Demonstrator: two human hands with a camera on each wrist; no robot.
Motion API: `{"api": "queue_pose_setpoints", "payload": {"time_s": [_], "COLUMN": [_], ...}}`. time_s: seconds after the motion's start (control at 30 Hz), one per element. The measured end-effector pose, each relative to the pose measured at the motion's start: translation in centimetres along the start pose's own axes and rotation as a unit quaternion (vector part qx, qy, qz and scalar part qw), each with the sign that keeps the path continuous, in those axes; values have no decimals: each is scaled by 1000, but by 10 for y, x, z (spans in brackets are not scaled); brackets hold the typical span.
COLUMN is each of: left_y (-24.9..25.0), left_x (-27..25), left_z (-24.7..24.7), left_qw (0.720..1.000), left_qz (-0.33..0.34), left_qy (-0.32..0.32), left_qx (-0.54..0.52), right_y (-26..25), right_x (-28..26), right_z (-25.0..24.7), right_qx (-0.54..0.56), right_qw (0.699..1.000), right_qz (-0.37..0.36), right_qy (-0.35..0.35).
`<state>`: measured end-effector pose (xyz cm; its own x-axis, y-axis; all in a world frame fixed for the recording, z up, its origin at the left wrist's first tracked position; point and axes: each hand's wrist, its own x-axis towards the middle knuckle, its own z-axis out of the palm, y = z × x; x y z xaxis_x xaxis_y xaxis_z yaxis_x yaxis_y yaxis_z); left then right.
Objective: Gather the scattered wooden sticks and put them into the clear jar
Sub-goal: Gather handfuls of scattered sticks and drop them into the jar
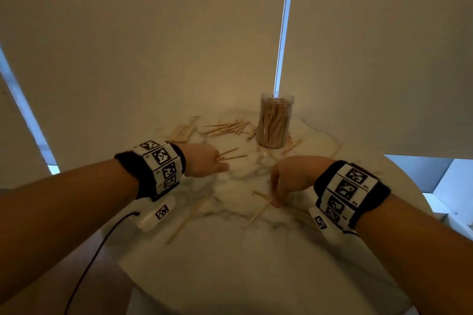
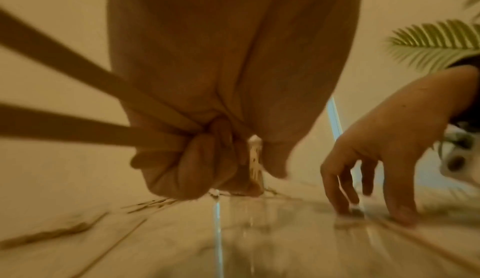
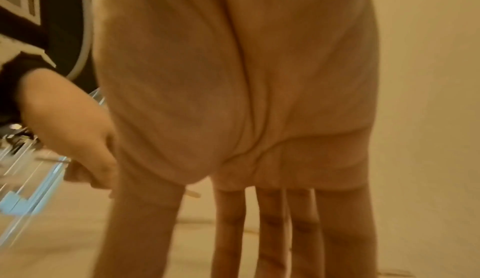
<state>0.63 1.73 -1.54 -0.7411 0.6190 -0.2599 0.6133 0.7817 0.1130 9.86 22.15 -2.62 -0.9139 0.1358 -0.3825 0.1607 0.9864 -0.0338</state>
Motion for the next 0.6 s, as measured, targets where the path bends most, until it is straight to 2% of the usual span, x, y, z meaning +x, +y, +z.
{"api": "queue_pose_setpoints", "payload": {"time_s": [0.07,0.13,0.3,0.4,0.5,0.53,0.6], "left_y": [-9,-16,-15,-3,0,-1,-4], "left_x": [-8,-8,4,6,11,13,17], "left_z": [11,21,22,23,31,32,29], "left_qw": [996,992,994,994,996,998,995], "left_qz": [-20,-22,36,44,48,50,44], "left_qy": [-63,-102,-99,-78,-23,-3,33], "left_qx": [62,74,26,59,73,44,-79], "right_y": [-3,-5,-9,-13,-10,-7,2], "right_x": [1,5,9,11,13,14,15], "right_z": [2,-1,-9,-5,-1,-1,-4], "right_qx": [-39,-78,-107,-143,-153,-146,-108], "right_qw": [999,996,994,989,987,988,992], "right_qz": [-9,-20,-13,8,10,6,1], "right_qy": [10,27,5,28,46,50,57]}}
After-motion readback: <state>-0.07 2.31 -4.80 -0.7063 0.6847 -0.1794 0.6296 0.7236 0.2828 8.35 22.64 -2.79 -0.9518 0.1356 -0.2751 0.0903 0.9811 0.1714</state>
